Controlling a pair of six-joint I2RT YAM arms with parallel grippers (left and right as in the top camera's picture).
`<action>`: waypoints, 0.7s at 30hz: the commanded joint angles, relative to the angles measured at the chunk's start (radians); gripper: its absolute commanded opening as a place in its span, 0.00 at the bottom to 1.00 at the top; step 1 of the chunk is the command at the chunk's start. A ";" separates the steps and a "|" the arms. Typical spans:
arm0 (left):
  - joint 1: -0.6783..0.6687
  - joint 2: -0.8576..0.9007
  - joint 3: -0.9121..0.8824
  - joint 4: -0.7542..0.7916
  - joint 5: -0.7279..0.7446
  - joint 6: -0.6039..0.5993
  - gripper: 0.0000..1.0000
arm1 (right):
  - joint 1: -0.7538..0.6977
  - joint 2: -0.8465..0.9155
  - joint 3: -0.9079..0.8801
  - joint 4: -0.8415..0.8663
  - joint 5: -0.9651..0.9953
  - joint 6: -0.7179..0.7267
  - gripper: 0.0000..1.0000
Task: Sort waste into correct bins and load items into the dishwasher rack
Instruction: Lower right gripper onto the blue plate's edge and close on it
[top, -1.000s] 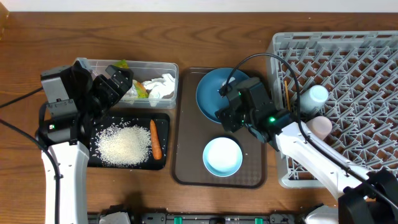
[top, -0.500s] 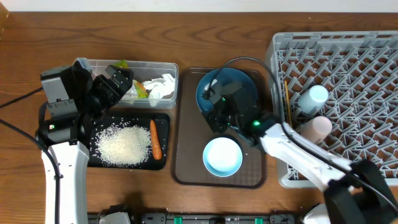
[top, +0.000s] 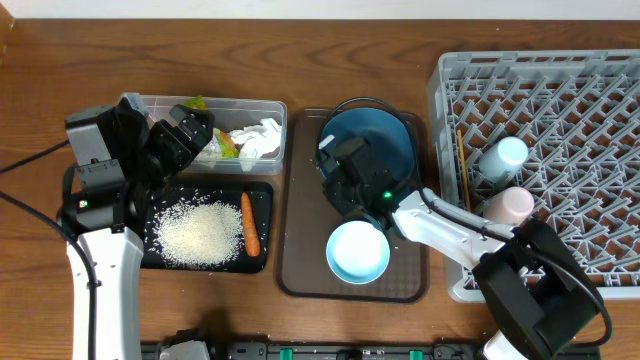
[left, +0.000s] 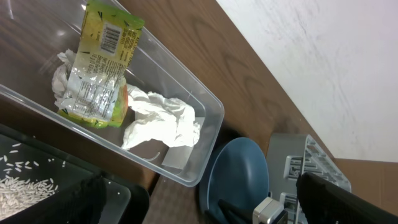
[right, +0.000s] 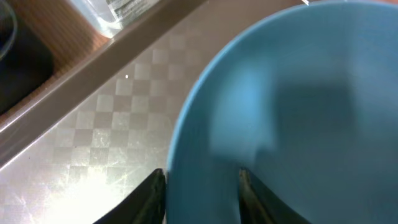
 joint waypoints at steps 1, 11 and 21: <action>0.003 0.001 0.006 0.001 -0.013 0.021 1.00 | 0.009 0.009 0.024 0.002 0.011 -0.002 0.35; 0.003 0.001 0.006 0.001 -0.013 0.021 1.00 | 0.021 0.034 0.024 0.011 0.011 -0.002 0.36; 0.003 0.001 0.006 0.001 -0.013 0.021 1.00 | 0.022 0.045 0.024 0.006 0.011 -0.002 0.32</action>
